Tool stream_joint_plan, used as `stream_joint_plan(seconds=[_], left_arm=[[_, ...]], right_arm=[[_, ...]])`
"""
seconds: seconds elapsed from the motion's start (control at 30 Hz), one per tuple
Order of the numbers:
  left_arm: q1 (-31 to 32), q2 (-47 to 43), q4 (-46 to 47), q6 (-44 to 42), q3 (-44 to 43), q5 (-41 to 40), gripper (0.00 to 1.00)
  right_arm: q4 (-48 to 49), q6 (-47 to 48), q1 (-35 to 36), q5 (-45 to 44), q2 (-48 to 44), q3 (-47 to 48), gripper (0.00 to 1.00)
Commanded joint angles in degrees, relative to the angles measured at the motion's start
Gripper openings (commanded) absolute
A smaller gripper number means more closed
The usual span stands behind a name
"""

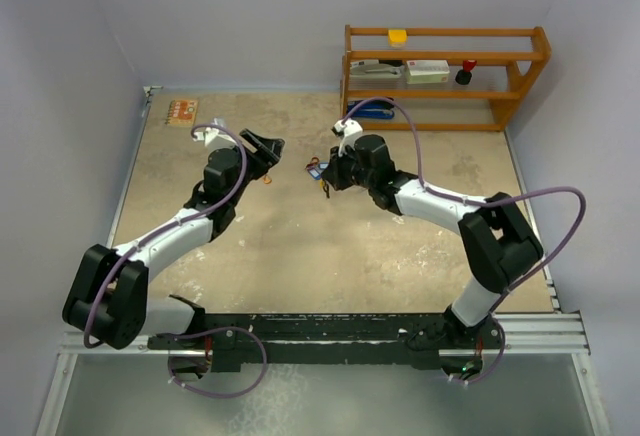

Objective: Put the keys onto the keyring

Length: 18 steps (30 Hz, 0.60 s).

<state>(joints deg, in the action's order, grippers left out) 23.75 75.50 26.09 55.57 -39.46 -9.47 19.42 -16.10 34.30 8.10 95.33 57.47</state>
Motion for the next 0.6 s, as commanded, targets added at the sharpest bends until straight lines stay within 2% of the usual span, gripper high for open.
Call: stream_joint_plan(seconds=[0.0,0.13,0.2,0.23,0.33,0.37,0.5,0.57], left_arm=[[-1.1,-1.8,2.4,0.6,0.5,-0.6,0.66],[-1.5,-1.6,3.0,1.1,0.9,-0.2,0.66],[-1.7,-1.5,3.3,1.2,1.0,-0.1,0.66],[-1.8,-1.5,3.3,1.2,1.0,-0.2,0.66],[-1.9,-1.3,3.5,1.3,1.1,0.1,0.66],[-1.9,-1.3,3.6,1.4,1.1,0.2,0.66],[-1.9,-0.9,3.8,1.6,1.1,0.7,0.66],[-2.0,-0.9,3.6,1.3,1.0,0.7,0.66]], right_arm=[[-1.7,-0.4,0.7,3.1,1.3,4.1,0.00],[-3.4,-0.4,0.8,3.1,1.8,4.0,0.00],[-3.9,-0.3,0.8,2.5,1.5,3.2,0.04],[-4.1,-0.3,0.7,2.1,1.2,2.7,0.09],[-4.4,-0.5,0.8,0.5,-0.1,0.7,0.37],[-4.7,-0.6,0.8,0.2,-0.6,-0.1,0.42],[-4.2,-2.2,0.7,-2.6,-3.7,-2.4,0.58],[-3.9,-2.8,0.7,-4.7,-5.3,-3.3,0.61]])
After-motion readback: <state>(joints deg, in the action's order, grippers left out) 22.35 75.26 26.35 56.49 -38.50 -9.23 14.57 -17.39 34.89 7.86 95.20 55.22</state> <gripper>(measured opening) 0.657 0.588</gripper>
